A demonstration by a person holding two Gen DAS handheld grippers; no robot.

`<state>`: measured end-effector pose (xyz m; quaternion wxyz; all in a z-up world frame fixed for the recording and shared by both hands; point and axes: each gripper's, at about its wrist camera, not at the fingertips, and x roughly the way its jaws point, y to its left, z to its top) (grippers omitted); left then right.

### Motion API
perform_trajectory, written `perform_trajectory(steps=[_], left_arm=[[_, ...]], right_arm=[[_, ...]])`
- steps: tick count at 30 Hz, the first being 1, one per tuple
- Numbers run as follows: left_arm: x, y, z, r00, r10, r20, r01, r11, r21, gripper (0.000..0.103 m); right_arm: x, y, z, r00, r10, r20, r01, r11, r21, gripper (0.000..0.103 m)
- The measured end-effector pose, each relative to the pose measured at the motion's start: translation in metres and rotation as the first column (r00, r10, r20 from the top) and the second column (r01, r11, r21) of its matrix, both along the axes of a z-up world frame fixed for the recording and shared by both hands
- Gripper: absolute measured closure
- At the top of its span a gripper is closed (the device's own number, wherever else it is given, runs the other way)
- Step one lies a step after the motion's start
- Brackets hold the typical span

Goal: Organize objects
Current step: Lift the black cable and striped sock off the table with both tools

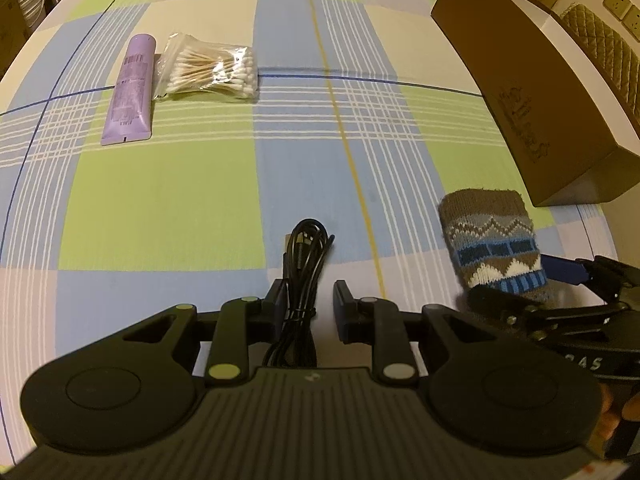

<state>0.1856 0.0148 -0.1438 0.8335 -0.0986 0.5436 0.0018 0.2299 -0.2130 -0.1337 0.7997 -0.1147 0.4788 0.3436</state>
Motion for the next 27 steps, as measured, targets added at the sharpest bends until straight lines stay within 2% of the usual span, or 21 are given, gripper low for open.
perform_trajectory(steps=[1, 2, 4, 5, 8, 14, 27], left_arm=[[0.001, 0.000, 0.000, 1.000, -0.002, 0.001, 0.002, 1.000, 0.002, 0.084], [0.001, -0.001, 0.000, 1.000, -0.006, 0.002, 0.006, 1.000, 0.005, 0.084], [0.001, -0.002, 0.000, 1.000, -0.012, 0.002, 0.012, 1.000, 0.011, 0.084], [0.001, -0.002, 0.000, 1.000, -0.013, 0.002, 0.013, 1.000, 0.012, 0.087], [0.002, -0.002, 0.000, 1.000, -0.017, 0.000, 0.017, 1.000, 0.012, 0.092], [0.002, -0.005, 0.000, 1.000, -0.030, -0.005, 0.030, 0.999, 0.027, 0.092], [-0.006, -0.010, 0.003, 0.999, -0.043, -0.003, 0.043, 0.999, 0.029, 0.092]], right_arm=[[-0.002, 0.001, -0.001, 1.000, 0.012, 0.015, -0.012, 1.000, -0.016, 0.019], [-0.006, 0.002, 0.000, 0.999, 0.018, 0.039, -0.017, 0.999, -0.031, 0.030], [-0.009, 0.001, 0.001, 0.996, 0.044, 0.076, -0.041, 0.998, -0.042, 0.044], [-0.009, 0.000, 0.002, 0.996, 0.046, 0.072, -0.043, 0.999, -0.030, 0.055], [-0.008, -0.004, 0.004, 0.998, 0.046, 0.052, -0.046, 0.999, -0.005, 0.070], [-0.010, -0.007, 0.008, 0.998, 0.050, 0.036, -0.050, 0.999, 0.013, 0.074], [-0.011, -0.015, 0.019, 0.999, 0.044, 0.027, -0.045, 0.998, 0.049, 0.076]])
